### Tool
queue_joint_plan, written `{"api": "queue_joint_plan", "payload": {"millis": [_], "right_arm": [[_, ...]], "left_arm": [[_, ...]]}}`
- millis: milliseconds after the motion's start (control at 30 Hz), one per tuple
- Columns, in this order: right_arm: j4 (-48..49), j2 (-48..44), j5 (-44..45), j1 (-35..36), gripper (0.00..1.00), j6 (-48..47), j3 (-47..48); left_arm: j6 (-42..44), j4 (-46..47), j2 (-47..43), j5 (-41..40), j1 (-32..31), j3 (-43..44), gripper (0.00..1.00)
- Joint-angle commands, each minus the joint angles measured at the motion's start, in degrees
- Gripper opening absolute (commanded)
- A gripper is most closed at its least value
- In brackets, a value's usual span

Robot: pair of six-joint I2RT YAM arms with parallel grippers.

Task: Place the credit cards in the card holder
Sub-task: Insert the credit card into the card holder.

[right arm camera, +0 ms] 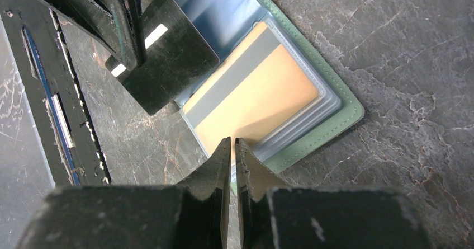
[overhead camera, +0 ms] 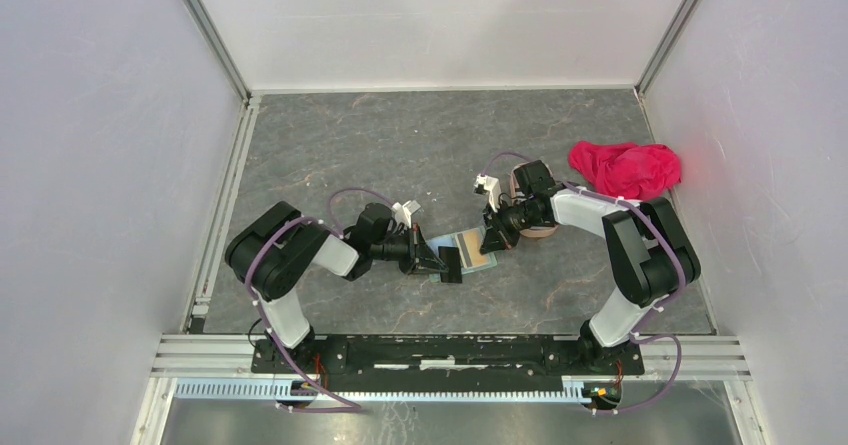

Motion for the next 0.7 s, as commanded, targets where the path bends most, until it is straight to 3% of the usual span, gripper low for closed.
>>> {"api": "queue_joint_plan", "payload": {"millis": [0, 667], "right_arm": [[0.8, 0.6, 3.6, -0.1, 0.12, -1.0, 1.3], [0.9, 0.1, 3.2, -0.2, 0.12, -0.9, 1.3]], "left_arm": [[-1.1, 2.6, -1.8, 1.8, 0.4, -0.2, 0.02], [-3.0, -2.7, 4.1, 3.8, 0.7, 4.1, 0.02]]}}
